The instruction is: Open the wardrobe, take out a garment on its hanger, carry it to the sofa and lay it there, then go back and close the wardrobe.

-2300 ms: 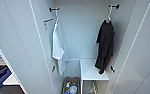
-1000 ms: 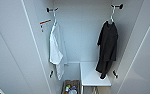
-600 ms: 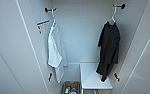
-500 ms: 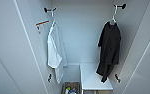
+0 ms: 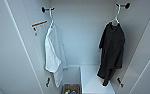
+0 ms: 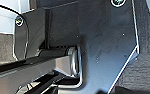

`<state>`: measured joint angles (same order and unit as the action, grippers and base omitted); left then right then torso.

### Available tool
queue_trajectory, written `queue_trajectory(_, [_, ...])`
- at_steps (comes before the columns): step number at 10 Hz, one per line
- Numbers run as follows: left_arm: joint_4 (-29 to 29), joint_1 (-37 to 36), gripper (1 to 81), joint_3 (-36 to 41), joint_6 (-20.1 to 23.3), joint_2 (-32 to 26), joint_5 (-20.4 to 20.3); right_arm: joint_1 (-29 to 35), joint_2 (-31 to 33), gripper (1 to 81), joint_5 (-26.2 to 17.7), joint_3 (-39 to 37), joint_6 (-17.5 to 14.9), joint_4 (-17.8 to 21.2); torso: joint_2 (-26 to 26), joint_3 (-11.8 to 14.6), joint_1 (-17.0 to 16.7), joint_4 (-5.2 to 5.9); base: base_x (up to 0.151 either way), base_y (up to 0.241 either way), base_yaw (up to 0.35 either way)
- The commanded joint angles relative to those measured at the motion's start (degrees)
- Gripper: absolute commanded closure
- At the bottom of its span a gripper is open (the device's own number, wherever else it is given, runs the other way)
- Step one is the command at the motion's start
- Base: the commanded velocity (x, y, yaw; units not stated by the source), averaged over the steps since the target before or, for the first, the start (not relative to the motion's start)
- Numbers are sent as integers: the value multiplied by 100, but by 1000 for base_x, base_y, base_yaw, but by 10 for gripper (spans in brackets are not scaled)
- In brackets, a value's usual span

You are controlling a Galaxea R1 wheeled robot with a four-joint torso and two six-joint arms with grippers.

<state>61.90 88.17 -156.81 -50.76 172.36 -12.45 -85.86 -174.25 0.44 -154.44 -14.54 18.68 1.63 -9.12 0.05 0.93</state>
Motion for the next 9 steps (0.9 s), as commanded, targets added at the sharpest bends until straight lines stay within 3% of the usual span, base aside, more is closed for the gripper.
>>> queue_trajectory(1, [23,-120,10,10,49,-8,173,196,-7,10,-387,12,-22,-31,0,0,0,0,101,0,0])
queue_trajectory(9, [15,-120,10,10,49,10,181,196,-24,10,-404,12,-22,-31,0,0,0,0,99,0,0])
